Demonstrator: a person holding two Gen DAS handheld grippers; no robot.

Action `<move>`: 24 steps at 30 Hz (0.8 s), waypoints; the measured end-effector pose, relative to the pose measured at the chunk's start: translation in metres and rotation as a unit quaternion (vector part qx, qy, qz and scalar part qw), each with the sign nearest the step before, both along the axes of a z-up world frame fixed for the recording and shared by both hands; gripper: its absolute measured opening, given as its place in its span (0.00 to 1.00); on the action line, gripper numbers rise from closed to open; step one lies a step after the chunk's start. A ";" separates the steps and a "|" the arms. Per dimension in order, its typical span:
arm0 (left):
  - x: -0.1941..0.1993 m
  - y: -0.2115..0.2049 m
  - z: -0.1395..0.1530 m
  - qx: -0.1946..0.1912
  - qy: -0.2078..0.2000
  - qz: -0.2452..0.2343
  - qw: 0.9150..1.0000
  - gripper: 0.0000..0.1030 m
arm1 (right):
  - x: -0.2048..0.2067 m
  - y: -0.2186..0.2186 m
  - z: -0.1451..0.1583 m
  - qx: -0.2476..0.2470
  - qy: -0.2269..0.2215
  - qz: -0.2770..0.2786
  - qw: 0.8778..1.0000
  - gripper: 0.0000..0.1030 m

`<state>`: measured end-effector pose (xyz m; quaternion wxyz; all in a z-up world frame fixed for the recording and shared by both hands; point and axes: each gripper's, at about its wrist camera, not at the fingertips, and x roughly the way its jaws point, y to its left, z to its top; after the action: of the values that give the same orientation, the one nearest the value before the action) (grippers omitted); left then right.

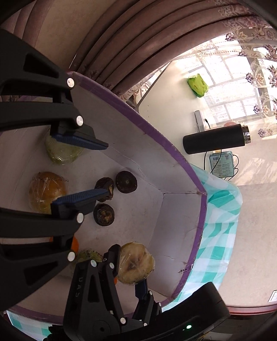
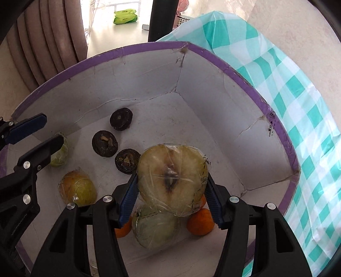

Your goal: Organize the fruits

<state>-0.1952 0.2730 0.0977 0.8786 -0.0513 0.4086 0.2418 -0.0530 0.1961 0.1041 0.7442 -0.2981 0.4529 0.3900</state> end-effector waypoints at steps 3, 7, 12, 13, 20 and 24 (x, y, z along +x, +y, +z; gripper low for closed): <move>0.000 -0.002 0.000 0.001 -0.003 -0.002 1.000 0.56 | 0.000 -0.002 0.000 0.005 0.005 0.001 1.000 0.56; -0.001 -0.005 0.004 0.008 -0.015 -0.001 1.000 0.87 | -0.002 -0.007 0.007 0.013 -0.015 -0.001 1.000 0.80; -0.008 -0.006 0.010 0.008 -0.034 -0.002 0.999 0.96 | -0.001 -0.014 0.007 0.007 -0.018 -0.009 1.000 0.84; -0.009 -0.007 0.011 0.007 -0.040 -0.002 0.999 0.96 | -0.001 -0.014 0.005 0.003 -0.020 -0.011 1.000 0.84; -0.020 -0.007 0.022 0.005 -0.073 -0.002 0.997 0.98 | -0.004 -0.026 0.012 0.024 -0.014 -0.030 0.999 0.84; -0.023 -0.008 0.027 0.005 -0.074 0.002 0.997 0.98 | -0.004 -0.033 0.024 0.032 -0.008 -0.038 0.999 0.84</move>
<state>-0.2184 0.2655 0.1243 0.9063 -0.0659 0.3409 0.2408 -0.0575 0.1633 0.1281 0.7713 -0.2597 0.4454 0.3733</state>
